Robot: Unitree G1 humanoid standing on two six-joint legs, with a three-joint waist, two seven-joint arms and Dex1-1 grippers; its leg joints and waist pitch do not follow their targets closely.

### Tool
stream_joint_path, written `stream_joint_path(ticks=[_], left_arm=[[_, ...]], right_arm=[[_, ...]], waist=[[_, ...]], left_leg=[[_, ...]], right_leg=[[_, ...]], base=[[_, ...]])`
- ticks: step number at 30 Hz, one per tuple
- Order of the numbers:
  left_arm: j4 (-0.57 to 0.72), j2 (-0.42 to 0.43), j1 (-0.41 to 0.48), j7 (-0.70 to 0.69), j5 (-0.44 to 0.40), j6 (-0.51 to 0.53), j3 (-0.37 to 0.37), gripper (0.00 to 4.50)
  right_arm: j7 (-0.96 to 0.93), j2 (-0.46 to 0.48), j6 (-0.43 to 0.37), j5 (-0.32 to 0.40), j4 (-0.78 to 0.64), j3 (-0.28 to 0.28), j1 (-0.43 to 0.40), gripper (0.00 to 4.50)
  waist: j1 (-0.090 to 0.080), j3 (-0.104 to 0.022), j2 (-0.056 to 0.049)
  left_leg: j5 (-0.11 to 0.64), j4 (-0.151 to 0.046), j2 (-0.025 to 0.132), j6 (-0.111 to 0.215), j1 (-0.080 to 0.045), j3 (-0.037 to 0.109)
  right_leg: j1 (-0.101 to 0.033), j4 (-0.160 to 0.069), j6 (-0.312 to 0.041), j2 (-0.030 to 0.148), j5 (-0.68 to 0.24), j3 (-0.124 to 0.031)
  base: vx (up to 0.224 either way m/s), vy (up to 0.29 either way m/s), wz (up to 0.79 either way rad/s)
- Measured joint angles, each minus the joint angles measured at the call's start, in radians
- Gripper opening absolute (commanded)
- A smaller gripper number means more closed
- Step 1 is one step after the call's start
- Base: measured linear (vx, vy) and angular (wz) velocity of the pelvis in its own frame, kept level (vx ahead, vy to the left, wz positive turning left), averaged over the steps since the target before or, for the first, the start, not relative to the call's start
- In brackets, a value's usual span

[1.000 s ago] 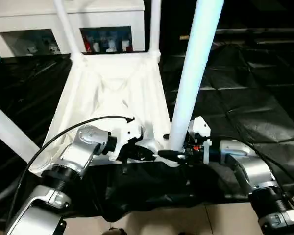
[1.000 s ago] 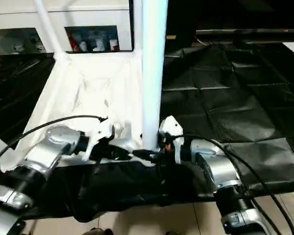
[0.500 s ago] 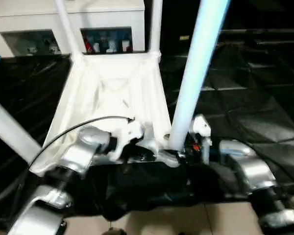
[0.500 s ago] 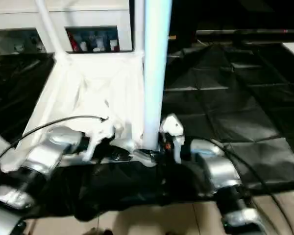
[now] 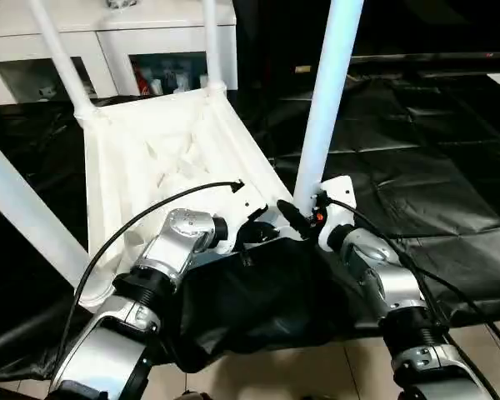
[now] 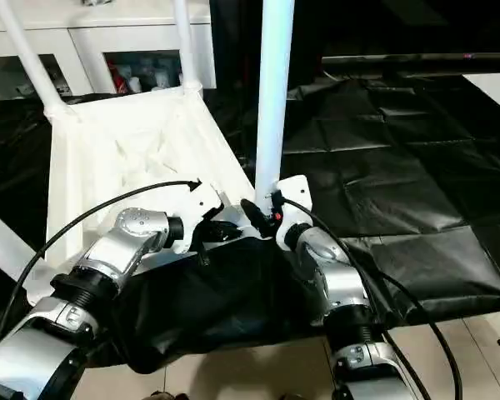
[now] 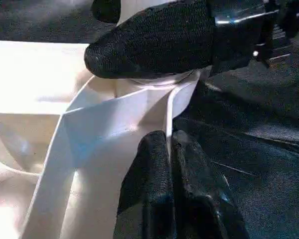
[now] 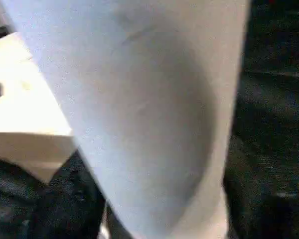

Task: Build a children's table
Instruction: Rotate leg to tighten

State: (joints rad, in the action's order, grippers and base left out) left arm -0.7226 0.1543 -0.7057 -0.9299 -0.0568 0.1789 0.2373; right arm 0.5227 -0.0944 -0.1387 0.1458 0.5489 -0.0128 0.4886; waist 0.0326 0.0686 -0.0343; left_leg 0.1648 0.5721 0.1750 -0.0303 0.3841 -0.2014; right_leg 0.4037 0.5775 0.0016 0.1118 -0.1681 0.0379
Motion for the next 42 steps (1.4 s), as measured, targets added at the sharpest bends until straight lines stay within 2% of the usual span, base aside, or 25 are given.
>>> stream_joint_path(ticks=[2,5,6,9,17,25,27,32,36,42], left_arm=[[0.0,0.001,0.0,-0.013,0.0,-0.004,0.0,0.0],[0.011,0.024,0.005,-0.064,0.002,-0.018,0.01,0.0],[0.036,0.049,0.02,-0.112,0.005,-0.029,0.019,0.0],[0.08,0.088,0.049,-0.201,0.023,-0.041,0.03,0.0],[0.166,0.128,0.092,-0.336,0.044,-0.028,0.055,0.0],[0.207,0.139,0.113,-0.354,0.045,-0.012,0.055,0.0],[0.218,0.141,0.118,-0.353,0.045,-0.006,0.054,0.0],[0.213,0.139,0.118,-0.324,0.041,-0.004,0.053,0.0],[0.122,0.07,0.066,-0.144,0.01,0.002,0.027,0.0],[0.042,-0.013,0.02,0.031,-0.019,0.011,0.01,0.0]], right_arm=[[0.029,-0.013,0.0,0.0,-0.015,-0.003,-0.011,3.39],[0.133,-0.073,-0.003,0.002,-0.048,-0.038,-0.029,3.39],[0.213,-0.115,-0.01,0.013,-0.079,-0.065,-0.045,3.39],[0.338,-0.158,-0.027,0.038,-0.113,-0.089,-0.068,3.39],[0.55,-0.262,-0.091,0.083,-0.192,-0.139,-0.086,3.39],[0.578,-0.263,-0.102,0.089,-0.191,-0.141,-0.082,3.04],[0.579,-0.261,-0.111,0.093,-0.192,-0.142,-0.081,2.76],[0.542,-0.236,-0.098,0.084,-0.176,-0.137,-0.079,2.65],[0.284,-0.147,-0.048,0.038,-0.078,-0.077,-0.039,2.63],[-0.001,-0.046,-0.009,0.013,-0.012,-0.019,-0.011,2.61]], waist=[[0.001,0.0,0.0],[0.004,0.0,0.0],[0.005,0.0,0.0],[0.006,0.0,-0.001],[0.027,0.002,0.003],[0.025,0.003,0.005],[0.025,0.003,0.005],[0.024,0.002,0.007],[0.004,0.001,0.008],[0.003,0.0,0.007]], left_leg=[[0.0,0.0,0.0,0.0,0.0,0.0],[0.0,-0.001,0.0,0.0,0.001,0.001],[0.0,-0.001,0.001,0.0,0.001,0.001],[0.0,-0.003,0.001,0.0,0.001,0.0],[0.0,-0.003,0.001,0.0,0.003,0.0],[0.0,-0.003,0.001,0.0,0.003,-0.001],[0.0,-0.003,0.001,0.0,0.003,-0.001],[0.0,-0.003,0.001,0.0,0.002,-0.001],[0.0,-0.001,0.0,-0.001,0.001,-0.001],[-0.001,-0.001,-0.001,-0.001,0.0,0.0]], right_leg=[[0.0,0.0,0.0,0.0,0.0,0.0],[0.0,0.0,0.0,0.0,0.0,0.001],[0.0,0.0,0.0,0.0,0.0,0.001],[0.001,0.0,0.0,0.0,0.0,0.002],[0.002,0.0,0.0,0.0,-0.001,0.002],[0.002,0.0,0.001,0.0,-0.001,0.001],[0.002,0.0,0.002,0.0,-0.001,0.002],[0.002,0.001,0.002,0.0,-0.001,0.001],[0.001,0.0,0.003,0.0,-0.002,0.0],[0.0,0.0,0.007,0.0,-0.005,-0.001]], base=[[0.0,0.0,0.0],[0.0,0.0,0.0],[0.0,0.0,0.0],[0.0,0.0,0.0],[0.0,0.0,0.0],[0.0,0.0,0.0],[0.0,0.0,0.0],[0.0,0.0,0.0],[0.0,0.0,0.0],[0.0,0.0,0.0]])
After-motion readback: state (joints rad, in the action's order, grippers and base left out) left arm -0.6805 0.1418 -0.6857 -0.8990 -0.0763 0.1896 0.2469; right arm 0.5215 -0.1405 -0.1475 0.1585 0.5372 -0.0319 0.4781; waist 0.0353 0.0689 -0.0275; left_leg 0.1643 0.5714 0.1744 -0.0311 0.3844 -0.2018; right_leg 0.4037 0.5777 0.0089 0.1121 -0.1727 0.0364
